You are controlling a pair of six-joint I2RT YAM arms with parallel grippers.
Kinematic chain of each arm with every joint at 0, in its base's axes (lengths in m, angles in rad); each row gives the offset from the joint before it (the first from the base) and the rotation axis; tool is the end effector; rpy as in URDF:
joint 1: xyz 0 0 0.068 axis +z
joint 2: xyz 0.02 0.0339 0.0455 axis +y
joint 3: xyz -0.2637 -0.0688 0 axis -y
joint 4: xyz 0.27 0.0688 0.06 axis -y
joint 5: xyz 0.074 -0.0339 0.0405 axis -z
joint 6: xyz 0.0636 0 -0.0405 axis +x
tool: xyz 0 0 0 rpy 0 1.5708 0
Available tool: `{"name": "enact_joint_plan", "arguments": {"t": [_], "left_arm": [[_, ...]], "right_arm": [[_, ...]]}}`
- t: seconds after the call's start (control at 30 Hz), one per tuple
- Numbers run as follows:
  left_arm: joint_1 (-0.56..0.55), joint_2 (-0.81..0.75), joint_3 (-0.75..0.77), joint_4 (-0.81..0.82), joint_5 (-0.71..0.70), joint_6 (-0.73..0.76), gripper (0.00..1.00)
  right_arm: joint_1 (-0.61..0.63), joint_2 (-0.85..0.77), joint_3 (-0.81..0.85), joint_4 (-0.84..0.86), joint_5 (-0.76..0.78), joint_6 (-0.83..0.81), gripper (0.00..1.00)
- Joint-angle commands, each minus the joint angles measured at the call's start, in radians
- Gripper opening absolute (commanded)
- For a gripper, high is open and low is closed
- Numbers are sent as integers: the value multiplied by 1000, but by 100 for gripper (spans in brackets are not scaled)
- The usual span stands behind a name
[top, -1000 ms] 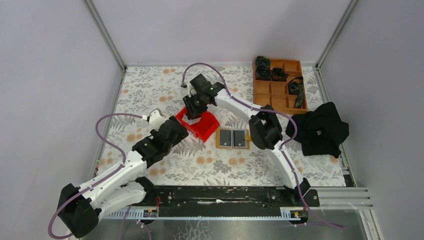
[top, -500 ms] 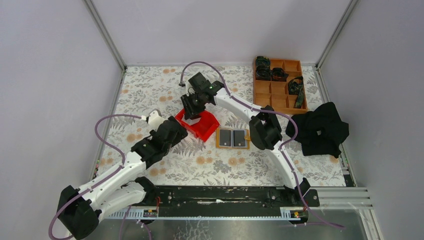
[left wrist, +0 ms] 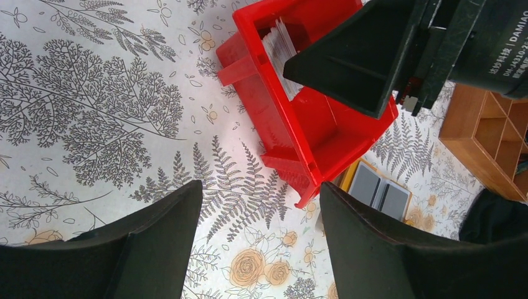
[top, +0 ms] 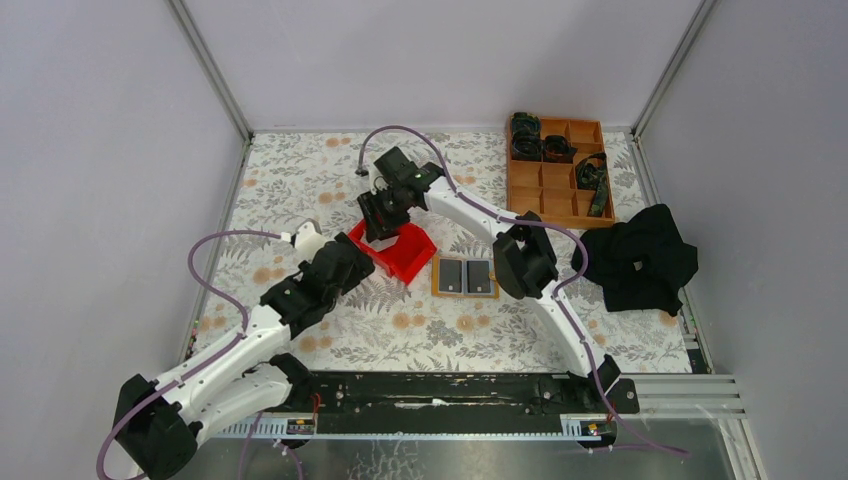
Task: Put the credit cards into the card holder
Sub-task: Pick up the credit card from the storage box.
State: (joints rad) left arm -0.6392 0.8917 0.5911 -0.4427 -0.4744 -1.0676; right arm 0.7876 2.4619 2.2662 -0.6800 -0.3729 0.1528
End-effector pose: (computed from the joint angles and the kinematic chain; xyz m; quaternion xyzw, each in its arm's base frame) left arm 0.1988 -0.1116 0.2077 -0.2815 0.8496 -0.1530 0.4190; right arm 0.3977 0.4323 0.1833 -0.3483 0.8581 0.3070 0.2194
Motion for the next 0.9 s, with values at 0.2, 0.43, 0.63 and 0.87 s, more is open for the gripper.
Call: {"name": "enact_joint_plan", "arguments": {"t": [0.2,0.43,0.63,0.87], "left_arm": [[25,-26,-16,10,8,9,77],[50,-22,-12,21,44,38,77],[74,-23,-12,26,68,55,77],[90,-14,-14,41,93,61,77]], "right_arm": [[24,46,67,-22,-44,11,41],[31,33,88,-4,-76,49,34],[36,34,98,-14,-83,56,31],[36,11,95,-24,-55,44,30]]}}
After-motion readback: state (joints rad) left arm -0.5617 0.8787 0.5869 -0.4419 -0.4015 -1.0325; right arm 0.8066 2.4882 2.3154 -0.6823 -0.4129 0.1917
